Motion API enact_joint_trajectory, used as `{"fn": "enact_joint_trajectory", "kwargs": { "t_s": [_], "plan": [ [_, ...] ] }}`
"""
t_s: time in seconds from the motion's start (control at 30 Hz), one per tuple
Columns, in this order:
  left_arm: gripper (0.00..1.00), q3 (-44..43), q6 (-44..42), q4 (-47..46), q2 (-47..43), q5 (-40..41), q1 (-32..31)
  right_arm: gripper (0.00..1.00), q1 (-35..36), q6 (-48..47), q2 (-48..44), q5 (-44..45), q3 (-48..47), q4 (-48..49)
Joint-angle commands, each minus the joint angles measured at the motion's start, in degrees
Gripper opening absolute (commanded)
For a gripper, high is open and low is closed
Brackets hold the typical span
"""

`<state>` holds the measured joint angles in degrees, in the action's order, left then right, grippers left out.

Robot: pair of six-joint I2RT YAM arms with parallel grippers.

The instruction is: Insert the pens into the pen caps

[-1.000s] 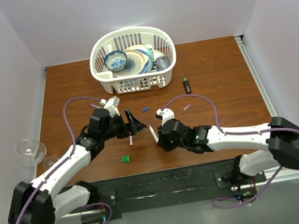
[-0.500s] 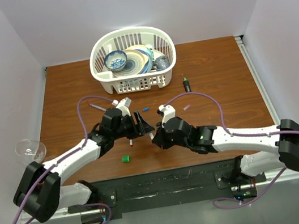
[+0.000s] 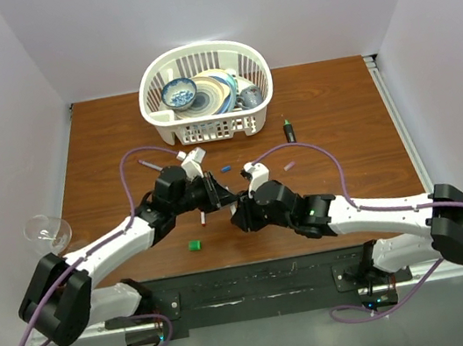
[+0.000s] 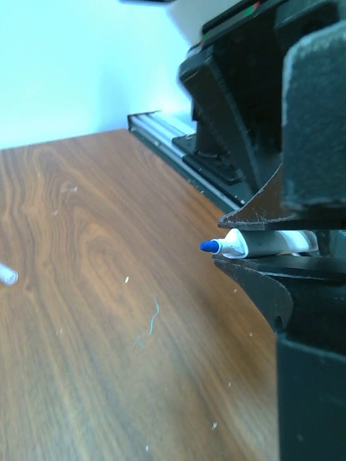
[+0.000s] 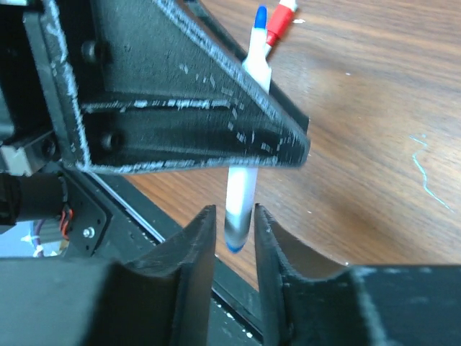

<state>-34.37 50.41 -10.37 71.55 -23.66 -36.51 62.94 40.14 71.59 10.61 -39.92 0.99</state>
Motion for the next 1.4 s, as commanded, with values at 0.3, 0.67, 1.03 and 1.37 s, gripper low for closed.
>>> {"fn": "enact_joint_trajectory", "kwargs": {
  "t_s": [0.3,0.67,1.03,1.37],
  "plan": [
    [0.00,2.55,1.36,-7.82,-6.77,-6.66,-0.23,0.04,0.26,1.61,-1.63,-0.95,1.16,6.91],
    [0.69,-17.62,-17.97,22.98,-4.23,11.07,0.82,0.00,0.26,3.19,-8.83,11.34,2.13,-5.99],
    [0.17,-28.11,-22.37,22.77,11.14,22.86,3.82,0.00,0.26,0.47,-18.94,17.34,3.45,-11.98],
    [0.00,-39.98,-22.55,20.13,31.61,27.87,3.90,0.00,0.26,-1.99,-23.95,16.72,2.48,-14.00]
  ]
}}
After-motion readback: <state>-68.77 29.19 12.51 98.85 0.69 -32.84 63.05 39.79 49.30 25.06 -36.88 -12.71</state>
